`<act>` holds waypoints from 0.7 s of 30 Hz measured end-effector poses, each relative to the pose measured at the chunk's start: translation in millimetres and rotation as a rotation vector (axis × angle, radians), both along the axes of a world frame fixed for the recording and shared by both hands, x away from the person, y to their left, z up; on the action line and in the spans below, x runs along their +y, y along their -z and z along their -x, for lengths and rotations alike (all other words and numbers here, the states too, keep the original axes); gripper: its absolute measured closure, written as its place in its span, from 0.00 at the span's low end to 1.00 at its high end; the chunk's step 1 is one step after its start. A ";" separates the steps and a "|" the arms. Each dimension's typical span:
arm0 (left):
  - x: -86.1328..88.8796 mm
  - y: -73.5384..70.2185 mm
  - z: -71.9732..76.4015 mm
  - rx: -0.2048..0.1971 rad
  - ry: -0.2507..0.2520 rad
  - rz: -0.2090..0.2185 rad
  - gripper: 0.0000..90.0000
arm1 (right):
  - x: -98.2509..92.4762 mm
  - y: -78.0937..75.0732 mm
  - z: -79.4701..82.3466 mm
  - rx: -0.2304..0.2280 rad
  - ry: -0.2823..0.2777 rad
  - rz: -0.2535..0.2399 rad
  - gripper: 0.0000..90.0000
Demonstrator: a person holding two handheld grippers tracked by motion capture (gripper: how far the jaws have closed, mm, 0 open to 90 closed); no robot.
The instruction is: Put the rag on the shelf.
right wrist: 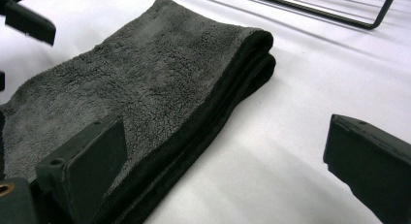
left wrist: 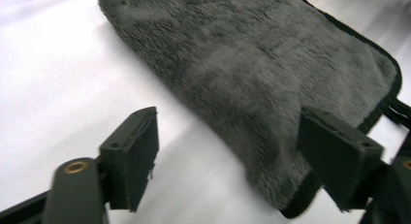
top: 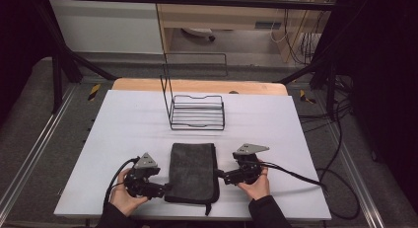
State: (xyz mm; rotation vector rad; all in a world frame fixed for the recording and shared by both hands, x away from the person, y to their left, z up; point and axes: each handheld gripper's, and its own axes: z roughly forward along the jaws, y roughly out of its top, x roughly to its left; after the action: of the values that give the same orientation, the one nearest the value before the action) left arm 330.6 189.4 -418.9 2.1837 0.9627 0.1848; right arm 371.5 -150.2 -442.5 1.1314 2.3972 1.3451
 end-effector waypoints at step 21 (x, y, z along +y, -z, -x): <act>4.1 -21.6 -47.0 -0.052 -0.071 -0.026 0.07 | -2.0 -3.3 -0.2 -0.009 0.003 0.000 0.02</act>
State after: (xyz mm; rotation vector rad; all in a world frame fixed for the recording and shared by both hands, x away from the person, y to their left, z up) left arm 377.6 193.5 -397.3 2.1592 1.0147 0.2882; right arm 371.7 -152.2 -439.2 1.1259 2.3886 1.3466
